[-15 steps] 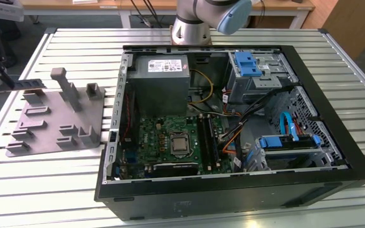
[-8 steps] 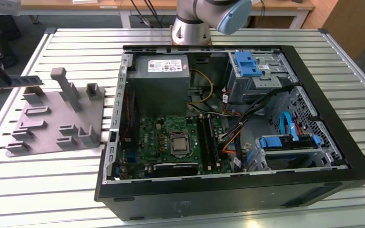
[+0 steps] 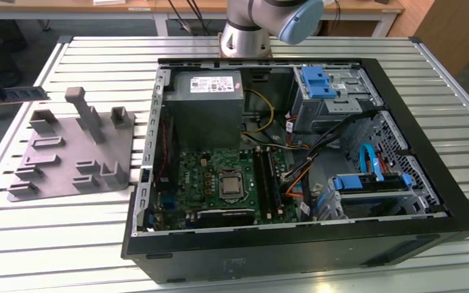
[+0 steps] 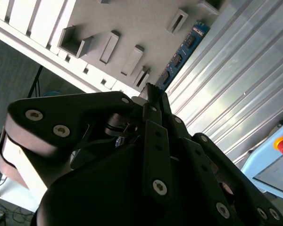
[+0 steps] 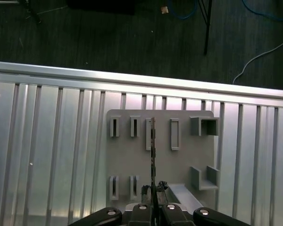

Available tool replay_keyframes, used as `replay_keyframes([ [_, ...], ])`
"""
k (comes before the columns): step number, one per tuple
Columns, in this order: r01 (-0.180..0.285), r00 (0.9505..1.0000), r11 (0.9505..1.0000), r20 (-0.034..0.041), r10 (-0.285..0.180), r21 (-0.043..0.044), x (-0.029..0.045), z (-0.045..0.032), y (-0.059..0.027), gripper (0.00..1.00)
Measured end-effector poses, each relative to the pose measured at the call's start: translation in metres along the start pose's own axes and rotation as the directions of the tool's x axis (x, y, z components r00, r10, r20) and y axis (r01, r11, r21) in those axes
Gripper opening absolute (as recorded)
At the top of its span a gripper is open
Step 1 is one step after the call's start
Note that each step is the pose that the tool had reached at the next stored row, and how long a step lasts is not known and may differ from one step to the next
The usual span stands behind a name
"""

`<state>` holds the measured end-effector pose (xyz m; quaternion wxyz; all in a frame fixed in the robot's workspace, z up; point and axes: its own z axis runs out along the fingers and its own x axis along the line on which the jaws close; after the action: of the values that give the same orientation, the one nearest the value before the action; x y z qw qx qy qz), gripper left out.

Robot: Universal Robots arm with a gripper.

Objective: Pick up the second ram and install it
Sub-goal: 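Pick up the second ram and move it above second insertion slot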

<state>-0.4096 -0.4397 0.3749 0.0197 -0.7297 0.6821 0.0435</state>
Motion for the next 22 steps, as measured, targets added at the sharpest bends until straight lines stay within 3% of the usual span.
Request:
replay_keyframes([
  [11,0.0,1.0,1.0,0.0,0.0,-0.0001,-0.0025,-0.0278,0.0008,0.14],
  [18,0.0,1.0,1.0,0.0,0.0,0.0,-0.0026,-0.0289,0.0009,0.14],
  [22,0.0,1.0,1.0,-0.0002,0.0,-0.0001,-0.0021,-0.0292,-0.0073,0.14],
])
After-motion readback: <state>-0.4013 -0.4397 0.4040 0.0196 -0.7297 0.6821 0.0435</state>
